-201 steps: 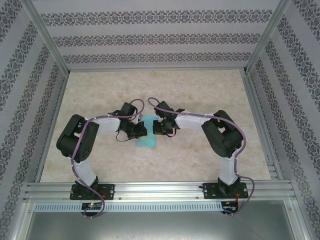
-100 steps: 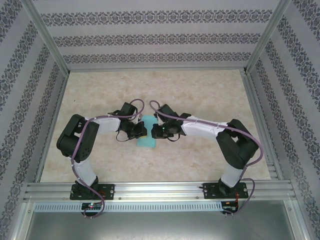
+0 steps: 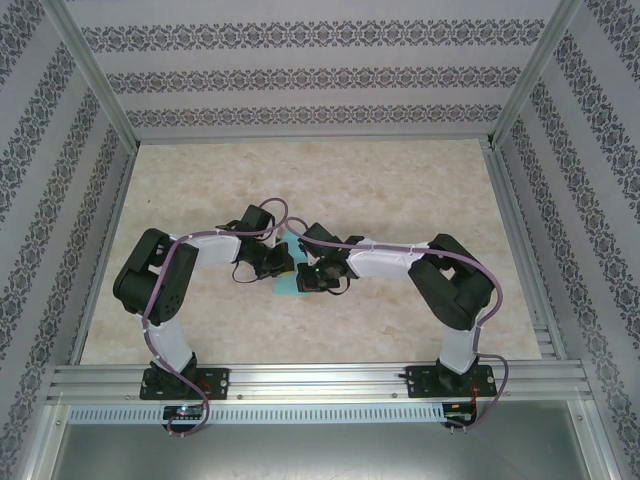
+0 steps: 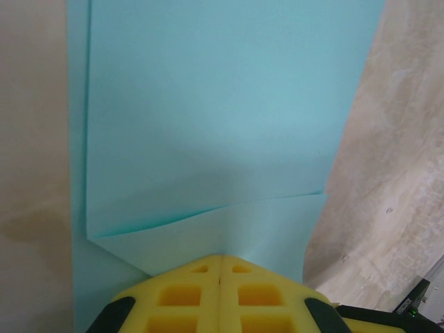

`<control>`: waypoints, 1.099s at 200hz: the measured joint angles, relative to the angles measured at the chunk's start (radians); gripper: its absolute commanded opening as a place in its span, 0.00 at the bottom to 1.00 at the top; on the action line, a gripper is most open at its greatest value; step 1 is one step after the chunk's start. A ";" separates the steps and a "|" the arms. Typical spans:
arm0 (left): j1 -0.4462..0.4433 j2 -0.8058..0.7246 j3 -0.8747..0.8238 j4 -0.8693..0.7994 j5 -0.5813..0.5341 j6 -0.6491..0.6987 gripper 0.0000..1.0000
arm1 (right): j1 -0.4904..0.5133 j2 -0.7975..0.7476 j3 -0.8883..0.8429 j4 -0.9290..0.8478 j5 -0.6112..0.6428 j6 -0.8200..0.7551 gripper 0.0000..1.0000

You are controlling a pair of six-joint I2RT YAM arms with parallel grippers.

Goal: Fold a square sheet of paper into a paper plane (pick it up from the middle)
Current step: Fold the triangle a second time at the center of the table.

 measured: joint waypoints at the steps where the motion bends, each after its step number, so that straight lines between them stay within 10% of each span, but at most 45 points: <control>1: 0.000 0.000 0.000 0.000 0.000 0.000 0.05 | 0.000 0.000 0.000 0.000 0.000 0.000 0.09; 220: 0.000 0.002 0.000 0.001 0.002 -0.006 0.04 | 0.000 -0.098 -0.157 0.062 -0.012 -0.008 0.08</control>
